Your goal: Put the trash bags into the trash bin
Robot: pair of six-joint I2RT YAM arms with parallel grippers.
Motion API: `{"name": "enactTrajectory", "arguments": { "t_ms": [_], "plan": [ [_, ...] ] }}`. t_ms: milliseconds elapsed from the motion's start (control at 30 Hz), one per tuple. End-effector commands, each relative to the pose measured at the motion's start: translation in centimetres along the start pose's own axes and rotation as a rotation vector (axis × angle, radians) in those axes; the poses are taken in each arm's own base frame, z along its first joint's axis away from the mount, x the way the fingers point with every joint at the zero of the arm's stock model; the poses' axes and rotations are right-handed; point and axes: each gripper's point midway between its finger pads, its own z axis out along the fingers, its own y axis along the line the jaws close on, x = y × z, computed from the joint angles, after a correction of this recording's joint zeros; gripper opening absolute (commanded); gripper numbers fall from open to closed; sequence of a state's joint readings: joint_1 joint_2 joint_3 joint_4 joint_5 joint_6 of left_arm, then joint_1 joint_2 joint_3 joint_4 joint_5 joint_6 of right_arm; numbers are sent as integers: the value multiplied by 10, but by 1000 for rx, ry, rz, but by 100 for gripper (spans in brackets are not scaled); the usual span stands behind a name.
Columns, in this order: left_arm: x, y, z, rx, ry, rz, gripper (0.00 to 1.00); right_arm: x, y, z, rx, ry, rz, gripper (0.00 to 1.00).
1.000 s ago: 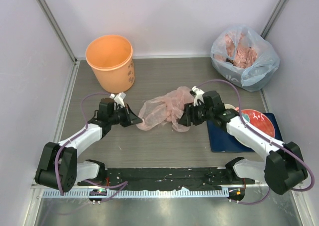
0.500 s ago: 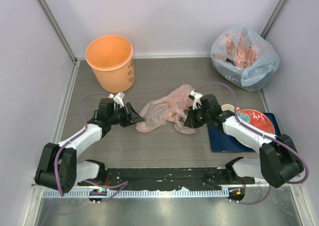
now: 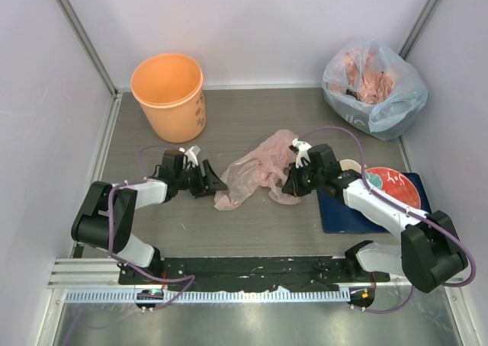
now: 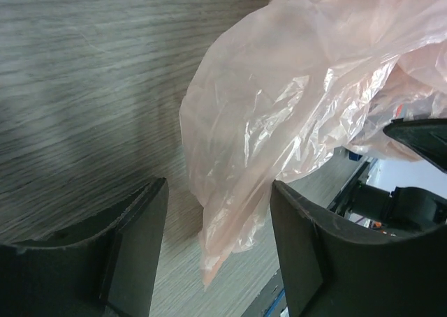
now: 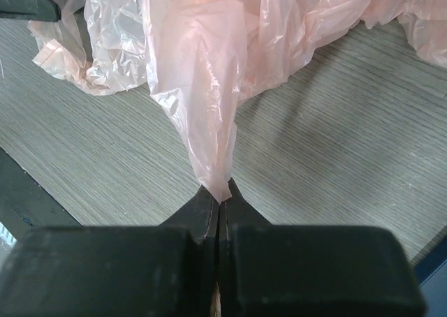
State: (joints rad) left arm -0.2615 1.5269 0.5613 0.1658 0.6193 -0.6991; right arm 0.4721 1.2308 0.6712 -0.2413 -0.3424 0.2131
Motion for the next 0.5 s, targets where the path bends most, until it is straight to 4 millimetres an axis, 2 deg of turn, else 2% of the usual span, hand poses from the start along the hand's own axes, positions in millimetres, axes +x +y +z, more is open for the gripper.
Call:
{"name": "enactTrajectory", "arguments": {
  "t_ms": [0, 133, 233, 267, 300, 333, 367, 400, 433, 467],
  "plan": [
    [15, -9, -1, 96, 19, 6, 64, -20, 5, -2, -14, -49, -2, 1],
    [18, -16, 3, 140, 5, 8, 65, -17, 6, -2, -16, -52, 16, 1],
    [14, -13, 11, 131, 13, 1, 55, -16, 6, -2, -19, -61, 26, 1],
    [5, -16, 14, 130, 7, 8, 39, -18, 5, -3, -17, -66, 26, 1],
    [-3, -20, 12, 134, -4, 16, 28, -20, 4, -4, -13, -71, 23, 1],
    [-5, -18, 8, 104, 10, 3, 6, -31, 5, -9, -11, -94, 10, 1],
    [-37, -48, -6, 133, -72, 80, 0, -34, -3, -15, 20, -81, 17, 1],
    [-49, -64, -16, 141, -100, 124, 0, -45, -8, -24, 42, -87, -32, 1],
    [-55, -76, -30, 124, -104, 217, 0, -91, -2, -44, 53, -162, -94, 1],
    [-91, -121, -54, 166, -199, 359, 0, -103, -17, -60, 102, -147, -96, 1]
  ]
}}
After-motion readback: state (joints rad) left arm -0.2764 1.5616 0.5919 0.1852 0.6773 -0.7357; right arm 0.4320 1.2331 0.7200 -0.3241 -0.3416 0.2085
